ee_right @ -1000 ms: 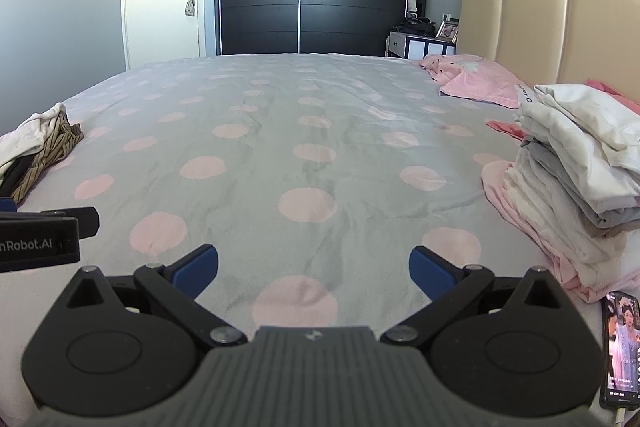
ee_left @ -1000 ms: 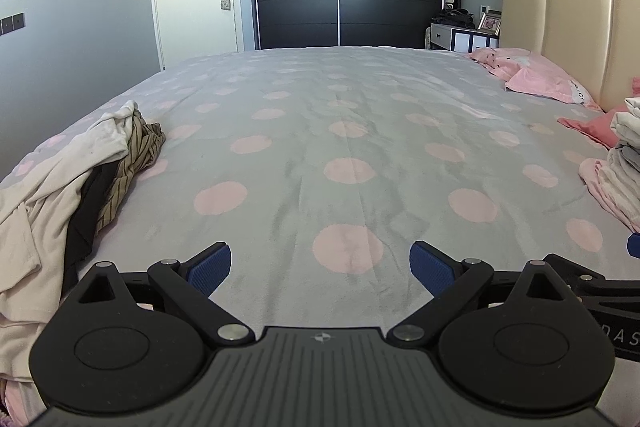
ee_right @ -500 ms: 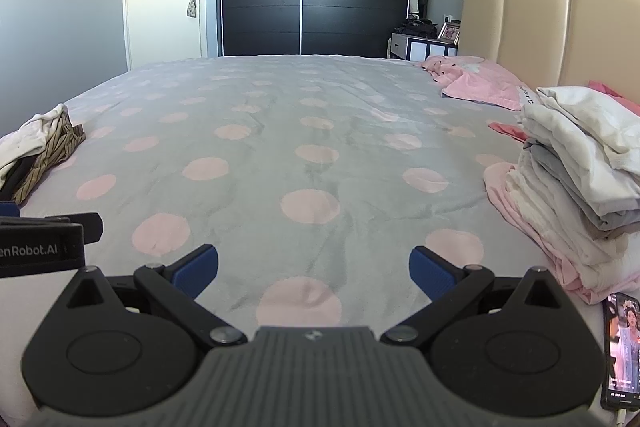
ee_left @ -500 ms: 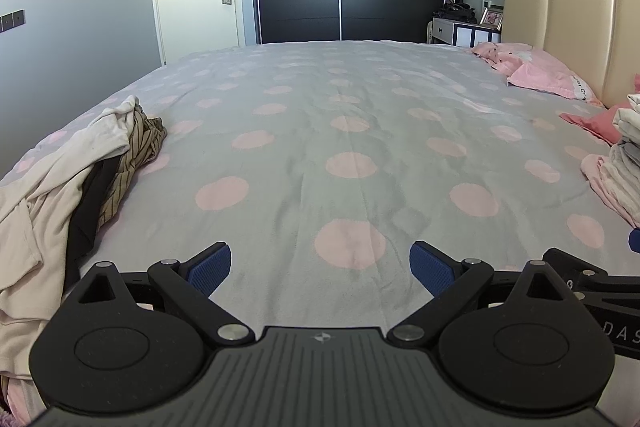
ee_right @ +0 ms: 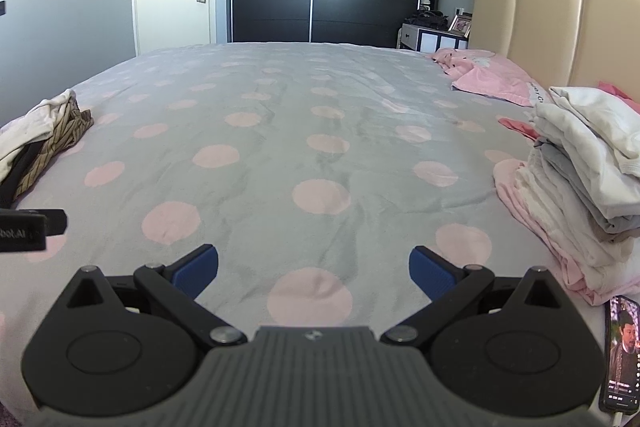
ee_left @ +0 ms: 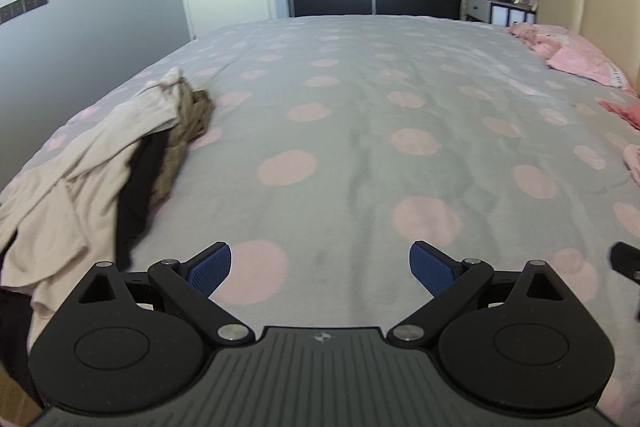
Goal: Fold clothes
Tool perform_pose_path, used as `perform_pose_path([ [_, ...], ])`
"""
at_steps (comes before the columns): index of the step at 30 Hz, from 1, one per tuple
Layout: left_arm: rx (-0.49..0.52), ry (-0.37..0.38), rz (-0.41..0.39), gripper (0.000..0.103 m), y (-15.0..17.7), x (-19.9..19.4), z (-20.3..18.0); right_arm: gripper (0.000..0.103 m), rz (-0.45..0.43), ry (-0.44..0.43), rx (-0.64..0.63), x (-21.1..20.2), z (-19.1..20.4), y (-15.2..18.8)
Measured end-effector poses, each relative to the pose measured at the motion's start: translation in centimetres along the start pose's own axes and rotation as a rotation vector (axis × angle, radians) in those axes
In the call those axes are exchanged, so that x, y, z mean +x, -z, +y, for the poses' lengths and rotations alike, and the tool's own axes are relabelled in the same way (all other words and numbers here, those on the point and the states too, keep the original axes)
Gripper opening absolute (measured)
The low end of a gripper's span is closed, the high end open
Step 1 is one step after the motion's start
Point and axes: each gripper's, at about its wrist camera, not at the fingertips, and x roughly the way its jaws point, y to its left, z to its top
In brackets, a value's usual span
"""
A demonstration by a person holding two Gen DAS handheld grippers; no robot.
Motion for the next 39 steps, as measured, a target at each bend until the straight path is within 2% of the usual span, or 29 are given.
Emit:
perform_pose_path([
  [4,-0.006,-0.032,0.032,0.096,-1.5,1.4,4.6,0.102,0.009,-0.023,-0.024,0.4,1.0,-0.2],
  [6,-0.013,-0.057,0.034,0.090,-2.6,2.4,7.4,0.102,0.021,-0.035,-0.038,0.8,1.6,-0.1],
  [8,-0.033,-0.100,0.042,0.075,-3.7,3.4,10.2,0.102,0.038,-0.052,-0.043,1.1,1.9,0.1],
  [10,-0.075,-0.135,0.050,0.073,-4.7,4.5,13.1,0.102,0.054,-0.070,-0.053,1.6,2.3,0.3],
  [15,-0.109,-0.222,-0.013,0.065,-6.8,7.3,19.0,0.102,0.066,-0.081,-0.079,2.7,2.5,0.4],
  [17,-0.110,-0.250,-0.028,0.059,-7.5,8.8,21.1,0.102,0.068,-0.082,-0.079,3.1,2.5,0.3],
  [22,-0.082,-0.310,-0.010,0.052,-8.1,13.1,25.3,0.102,0.087,-0.085,-0.084,4.6,2.7,0.0],
  [26,-0.069,-0.286,0.027,0.049,-7.9,15.8,26.8,0.102,0.094,-0.080,-0.090,5.6,3.0,0.1],
  [29,-0.033,-0.310,0.030,0.050,-7.5,17.0,26.9,0.102,0.113,-0.073,-0.096,6.4,3.4,0.2],
  [34,-0.035,-0.328,0.053,0.050,-7.8,17.8,27.9,0.102,0.149,-0.082,-0.108,7.9,4.2,0.7],
  [36,-0.028,-0.332,0.050,0.044,-7.9,17.8,28.0,0.102,0.154,-0.090,-0.119,8.1,4.6,0.8],
  [37,-0.012,-0.353,0.029,0.032,-7.9,17.6,27.8,0.102,0.156,-0.094,-0.124,8.3,4.8,0.8],
  [38,-0.012,-0.362,0.017,0.026,-8.0,17.4,27.8,0.102,0.156,-0.098,-0.128,8.3,4.9,0.8],
  [39,-0.020,-0.359,0.015,0.026,-8.1,17.4,28.0,0.102,0.157,-0.100,-0.130,8.4,5.0,0.8],
])
